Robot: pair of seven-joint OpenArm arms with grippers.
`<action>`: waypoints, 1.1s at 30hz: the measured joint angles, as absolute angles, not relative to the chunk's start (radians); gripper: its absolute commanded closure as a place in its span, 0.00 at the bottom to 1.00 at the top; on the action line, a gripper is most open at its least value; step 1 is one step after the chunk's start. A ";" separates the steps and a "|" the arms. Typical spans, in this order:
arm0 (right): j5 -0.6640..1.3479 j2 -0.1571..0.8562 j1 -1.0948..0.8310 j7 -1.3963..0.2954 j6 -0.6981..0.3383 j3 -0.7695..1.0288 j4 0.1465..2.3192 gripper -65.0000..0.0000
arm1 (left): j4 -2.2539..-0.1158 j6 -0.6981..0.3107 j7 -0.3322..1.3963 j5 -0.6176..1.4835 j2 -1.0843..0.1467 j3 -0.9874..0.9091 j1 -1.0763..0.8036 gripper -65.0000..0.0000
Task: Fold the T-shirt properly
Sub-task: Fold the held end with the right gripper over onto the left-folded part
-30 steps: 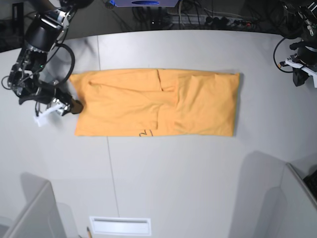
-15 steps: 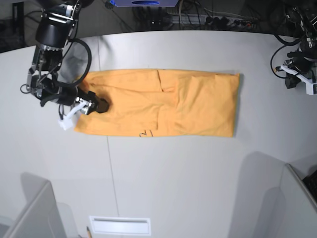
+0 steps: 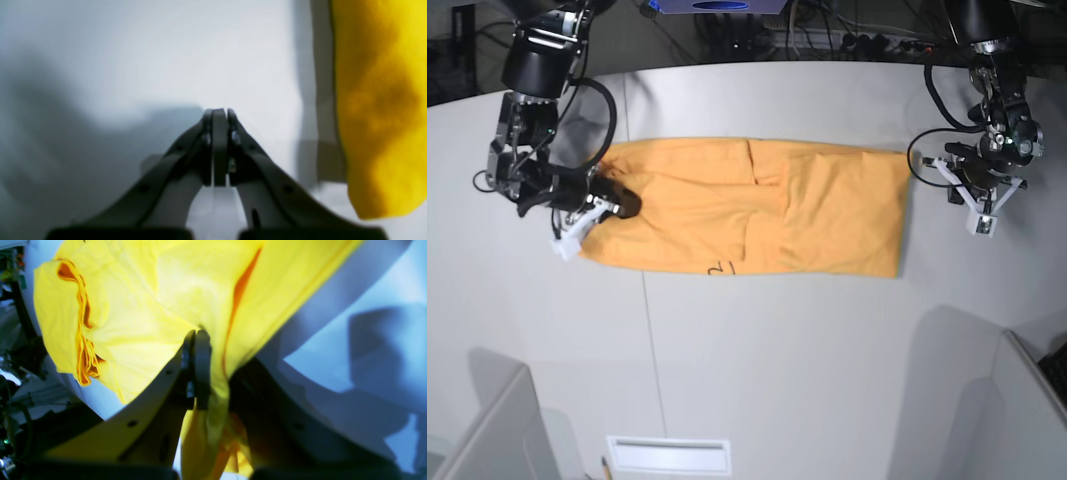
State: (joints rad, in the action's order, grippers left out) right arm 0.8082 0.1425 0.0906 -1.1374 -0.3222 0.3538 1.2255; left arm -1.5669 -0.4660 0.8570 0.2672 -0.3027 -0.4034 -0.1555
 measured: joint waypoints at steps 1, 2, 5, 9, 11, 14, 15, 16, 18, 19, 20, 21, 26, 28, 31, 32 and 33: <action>0.802 0.143 0.095 -1.145 -0.321 0.352 1.233 1.00 | -1.567 -0.464 0.857 0.264 -0.305 -0.379 -0.149 1.00; 0.772 0.143 0.100 -1.144 -0.313 0.352 1.250 1.00 | -1.567 -0.460 0.856 0.264 -0.307 -0.351 -0.145 1.00; 0.754 0.155 0.104 -1.149 -0.273 0.353 1.334 1.00 | -1.567 -0.461 0.856 0.269 -0.302 -0.263 -0.143 1.00; 0.754 0.162 0.112 -1.135 -0.150 0.318 1.453 1.00 | -1.568 -0.453 0.856 0.258 -0.302 -0.164 -0.118 1.00; 0.750 0.159 0.116 -1.133 -0.125 0.259 1.491 1.00 | -1.569 -0.452 0.858 0.253 -0.281 -0.141 -0.103 1.00; 0.767 0.149 0.117 -1.150 -0.064 0.191 1.572 1.00 | -1.570 -0.455 0.857 0.265 -0.236 -0.114 -0.086 1.00; 0.759 0.151 0.117 -1.144 -0.034 0.169 1.599 1.00 | -1.570 -0.459 0.856 0.274 -0.224 -0.113 -0.084 1.00; 0.754 0.152 0.118 -1.140 -0.003 0.142 1.621 1.00 | -1.569 -0.464 0.857 0.273 -0.223 -0.109 -0.081 1.00; 0.754 0.157 0.116 -1.141 0.042 0.076 1.673 1.00 | -1.568 -0.463 0.863 0.266 -0.223 -0.112 -0.077 1.00; 0.756 0.155 0.109 -1.140 0.067 0.052 1.705 1.00 | -1.569 -0.457 0.863 0.266 -0.224 -0.112 -0.076 1.00; 0.760 0.140 0.102 -1.140 0.072 0.033 1.728 1.00 | -1.570 -0.457 0.864 0.266 -0.225 -0.113 -0.075 1.00; 0.760 0.117 0.101 -1.141 0.077 0.025 1.734 1.00 | -1.570 -0.457 0.864 0.266 -0.226 -0.112 -0.072 1.00; 0.747 0.057 0.076 -1.139 0.091 -0.028 1.769 1.00 | -1.569 -0.457 0.863 0.263 -0.236 -0.113 -0.072 1.00; 0.752 0.047 0.073 -1.102 0.094 -0.063 1.810 1.00 | -1.569 -0.457 0.864 0.263 -0.235 -0.112 -0.072 1.00; 0.758 0.017 0.072 -1.074 0.094 -0.131 1.820 1.00 | -1.569 -0.457 0.864 0.263 -0.233 -0.112 -0.076 1.00; 0.759 0.014 0.067 -1.063 0.094 -0.154 1.820 1.00 | -1.569 -0.457 0.864 0.262 -0.234 -0.112 -0.077 1.00; 0.759 0.014 0.064 -1.047 0.094 -0.184 1.820 1.00 | -1.569 -0.457 0.864 0.262 -0.234 -0.113 -0.077 1.00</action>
